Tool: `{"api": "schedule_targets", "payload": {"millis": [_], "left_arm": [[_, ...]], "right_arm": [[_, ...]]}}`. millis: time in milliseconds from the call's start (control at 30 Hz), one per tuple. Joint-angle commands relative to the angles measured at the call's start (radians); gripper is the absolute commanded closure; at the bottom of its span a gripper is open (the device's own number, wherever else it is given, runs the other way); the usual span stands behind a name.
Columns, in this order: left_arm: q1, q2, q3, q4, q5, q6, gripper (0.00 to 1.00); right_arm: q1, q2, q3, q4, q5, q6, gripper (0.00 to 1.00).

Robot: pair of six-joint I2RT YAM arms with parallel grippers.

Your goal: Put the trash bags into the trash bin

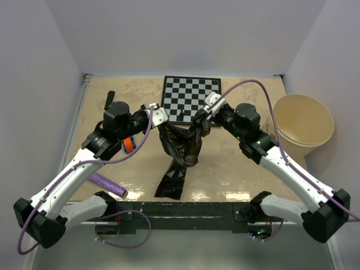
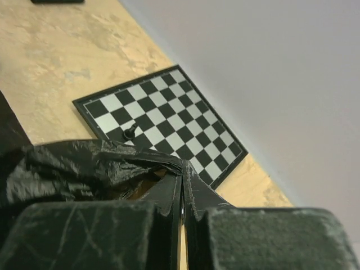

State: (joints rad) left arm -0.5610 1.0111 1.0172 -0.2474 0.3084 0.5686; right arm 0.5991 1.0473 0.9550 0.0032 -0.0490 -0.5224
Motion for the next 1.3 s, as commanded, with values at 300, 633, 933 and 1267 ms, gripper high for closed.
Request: {"api": "schedule_targets", "payload": {"millis": [300, 633, 933, 1267], "left_arm": [[0.176, 0.535, 0.812, 0.159, -0.331, -0.070, 1.00], [0.012, 0.722, 1.235, 0.966, -0.112, 0.340, 1.00], [0.043, 0.286, 0.381, -0.843, 0.285, 0.729, 1.00], [0.024, -0.085, 0.112, -0.358, 0.261, 0.166, 1.00]], "right_arm": [[-0.116, 0.741, 1.068, 0.392, 0.314, -0.062, 1.00], [-0.004, 0.848, 1.373, 1.131, -0.118, -0.427, 1.00], [-0.056, 0.330, 0.436, -0.840, -0.392, -0.714, 1.00], [-0.050, -0.309, 0.051, -0.364, -0.319, -0.319, 1.00]]}}
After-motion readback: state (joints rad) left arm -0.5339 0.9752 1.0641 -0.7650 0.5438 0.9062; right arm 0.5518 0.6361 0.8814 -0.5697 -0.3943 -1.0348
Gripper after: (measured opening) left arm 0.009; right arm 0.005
